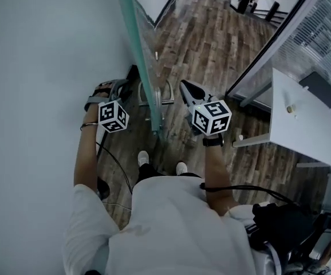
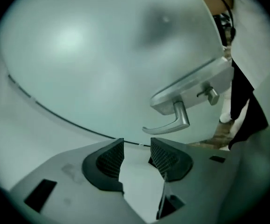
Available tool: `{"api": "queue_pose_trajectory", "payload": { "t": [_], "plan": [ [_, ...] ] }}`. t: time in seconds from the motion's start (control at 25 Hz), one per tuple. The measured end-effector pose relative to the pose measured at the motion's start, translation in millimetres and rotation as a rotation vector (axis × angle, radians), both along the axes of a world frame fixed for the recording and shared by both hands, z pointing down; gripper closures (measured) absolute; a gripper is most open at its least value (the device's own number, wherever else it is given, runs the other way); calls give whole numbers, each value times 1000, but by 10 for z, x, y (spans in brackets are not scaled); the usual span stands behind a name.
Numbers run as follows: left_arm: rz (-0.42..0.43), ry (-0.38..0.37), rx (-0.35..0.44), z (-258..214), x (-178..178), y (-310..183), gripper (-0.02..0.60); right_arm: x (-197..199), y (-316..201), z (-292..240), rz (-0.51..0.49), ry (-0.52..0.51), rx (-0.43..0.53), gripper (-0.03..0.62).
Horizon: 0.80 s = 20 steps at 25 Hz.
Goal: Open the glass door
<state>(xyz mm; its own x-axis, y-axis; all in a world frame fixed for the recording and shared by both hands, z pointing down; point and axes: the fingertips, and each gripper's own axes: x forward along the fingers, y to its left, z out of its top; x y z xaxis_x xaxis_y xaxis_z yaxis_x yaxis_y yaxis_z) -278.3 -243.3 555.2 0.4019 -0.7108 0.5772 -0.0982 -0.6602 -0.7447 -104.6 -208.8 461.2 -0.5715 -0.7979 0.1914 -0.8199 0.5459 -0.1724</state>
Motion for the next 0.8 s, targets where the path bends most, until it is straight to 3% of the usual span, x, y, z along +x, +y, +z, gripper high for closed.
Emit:
{"api": "queue_pose_trajectory", "payload": {
  "t": [0.24, 0.36, 0.52, 0.68, 0.8],
  "plan": [
    [-248, 311, -28, -305, -567, 309, 411, -464, -3, 323, -230, 210, -48, 579],
    [-353, 477, -49, -389, -785, 494, 411, -741, 161, 449, -421, 292, -33, 485],
    [-486, 641, -56, -270, -1159, 627, 411, -1130, 346, 762, -625, 452, 5, 445],
    [-617, 773, -28, -248, -1435, 723, 413, -1373, 413, 1113, -747, 680, 30, 444],
    [-696, 885, -14, -240, -1596, 785, 413, -1566, 349, 1315, -770, 815, 61, 447]
  ]
}}
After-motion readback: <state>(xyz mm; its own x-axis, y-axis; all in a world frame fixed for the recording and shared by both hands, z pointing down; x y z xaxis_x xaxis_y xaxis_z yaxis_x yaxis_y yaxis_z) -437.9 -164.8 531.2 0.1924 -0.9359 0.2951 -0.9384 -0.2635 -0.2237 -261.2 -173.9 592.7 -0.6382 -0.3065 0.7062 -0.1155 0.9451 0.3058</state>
